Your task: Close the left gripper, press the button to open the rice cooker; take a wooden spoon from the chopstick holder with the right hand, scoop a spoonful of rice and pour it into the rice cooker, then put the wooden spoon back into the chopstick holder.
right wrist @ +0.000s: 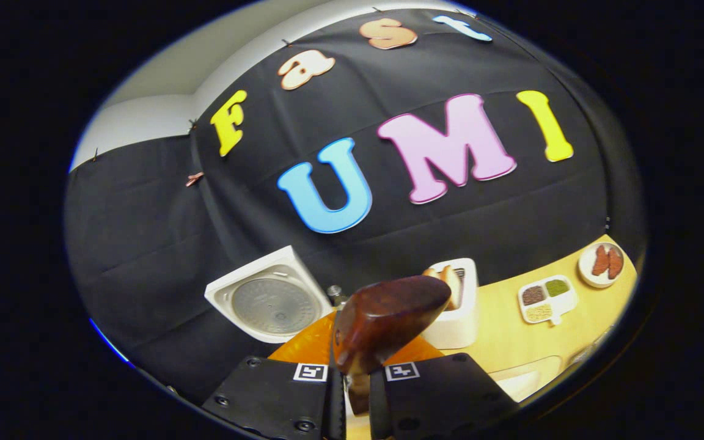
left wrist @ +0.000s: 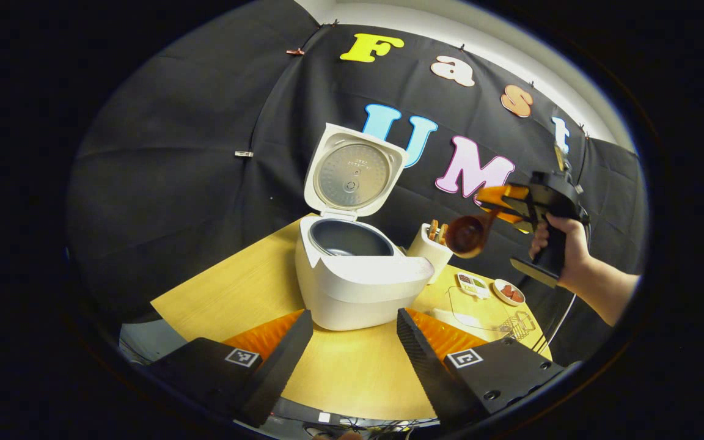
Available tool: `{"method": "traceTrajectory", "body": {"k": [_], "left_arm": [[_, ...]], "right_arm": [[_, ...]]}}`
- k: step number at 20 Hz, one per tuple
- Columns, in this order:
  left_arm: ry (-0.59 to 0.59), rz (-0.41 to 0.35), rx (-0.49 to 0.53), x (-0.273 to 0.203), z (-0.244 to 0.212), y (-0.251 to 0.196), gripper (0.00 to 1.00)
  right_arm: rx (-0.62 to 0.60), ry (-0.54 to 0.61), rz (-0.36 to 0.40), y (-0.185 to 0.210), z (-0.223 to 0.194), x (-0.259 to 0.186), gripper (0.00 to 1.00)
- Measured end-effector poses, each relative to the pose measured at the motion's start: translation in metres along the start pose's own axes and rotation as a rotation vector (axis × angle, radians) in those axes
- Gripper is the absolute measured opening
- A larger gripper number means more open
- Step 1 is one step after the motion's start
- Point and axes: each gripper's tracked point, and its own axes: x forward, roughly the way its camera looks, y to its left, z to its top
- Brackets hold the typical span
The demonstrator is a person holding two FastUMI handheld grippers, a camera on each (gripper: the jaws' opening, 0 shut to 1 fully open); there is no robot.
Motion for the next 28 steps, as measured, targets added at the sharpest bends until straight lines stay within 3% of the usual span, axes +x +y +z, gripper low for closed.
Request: {"method": "traceTrajectory", "body": {"k": [8,15,22,28], "left_arm": [[0.017,-0.028,0.047,0.016,0.005,-0.055,0.96],[0.003,-0.011,0.061,0.028,0.023,-0.106,0.96],[-0.003,0.057,0.11,0.033,0.029,-0.135,0.95],[-0.007,0.095,0.108,0.031,0.032,-0.148,0.95]], "right_arm": [[0.167,-0.085,-0.265,-0.183,0.048,-0.08,0.19],[0.218,-0.051,-0.447,-0.303,0.022,-0.124,0.19],[0.258,0.001,-0.55,-0.376,-0.015,-0.135,0.19],[0.272,0.05,-0.566,-0.391,-0.047,-0.117,0.19]]}}
